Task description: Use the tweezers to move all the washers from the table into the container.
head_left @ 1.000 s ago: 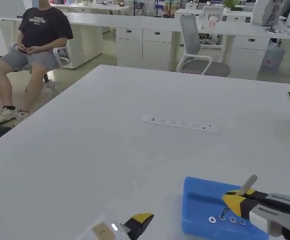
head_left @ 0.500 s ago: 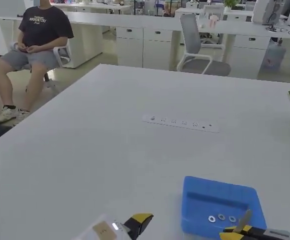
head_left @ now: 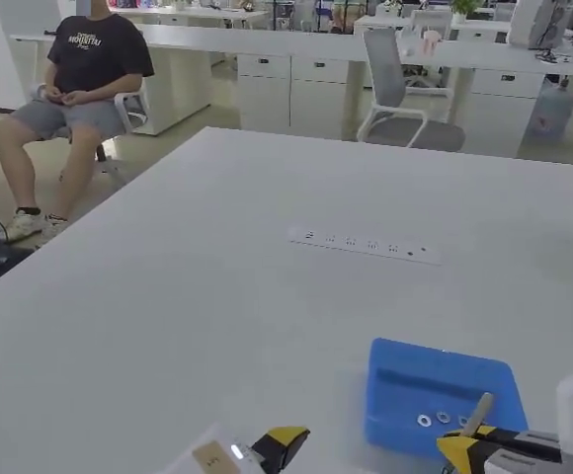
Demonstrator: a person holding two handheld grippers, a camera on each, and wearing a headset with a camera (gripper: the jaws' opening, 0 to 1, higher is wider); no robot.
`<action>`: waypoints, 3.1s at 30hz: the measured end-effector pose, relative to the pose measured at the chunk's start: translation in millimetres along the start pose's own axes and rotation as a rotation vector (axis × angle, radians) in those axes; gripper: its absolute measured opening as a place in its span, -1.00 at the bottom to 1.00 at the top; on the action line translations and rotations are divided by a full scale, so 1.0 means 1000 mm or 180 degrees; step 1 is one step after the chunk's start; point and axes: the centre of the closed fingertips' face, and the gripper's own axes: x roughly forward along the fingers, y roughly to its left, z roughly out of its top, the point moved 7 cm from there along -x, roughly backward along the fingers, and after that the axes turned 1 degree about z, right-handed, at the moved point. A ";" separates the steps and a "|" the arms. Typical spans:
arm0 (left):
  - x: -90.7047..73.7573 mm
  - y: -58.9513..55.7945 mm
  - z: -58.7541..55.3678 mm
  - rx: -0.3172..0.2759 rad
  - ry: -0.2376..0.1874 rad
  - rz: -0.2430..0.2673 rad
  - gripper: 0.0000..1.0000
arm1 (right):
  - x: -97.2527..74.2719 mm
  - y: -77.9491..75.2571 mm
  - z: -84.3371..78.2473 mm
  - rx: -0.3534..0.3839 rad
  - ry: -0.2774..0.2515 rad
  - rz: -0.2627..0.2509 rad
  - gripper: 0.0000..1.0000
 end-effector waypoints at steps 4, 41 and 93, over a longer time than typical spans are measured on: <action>0.000 0.001 0.000 -0.0011 -0.0007 0.0018 0.61 | 0.001 0.007 -0.006 -0.0034 -0.0014 0.0005 -0.91; 0.001 -0.001 0.000 -0.0074 0.0001 -0.0022 0.65 | 0.007 0.023 -0.019 -0.0859 0.0082 -0.0153 -0.94; -0.001 0.001 0.002 -0.0040 -0.0057 0.0006 0.61 | -0.003 0.002 0.110 -0.0966 -0.0447 -0.0198 -0.93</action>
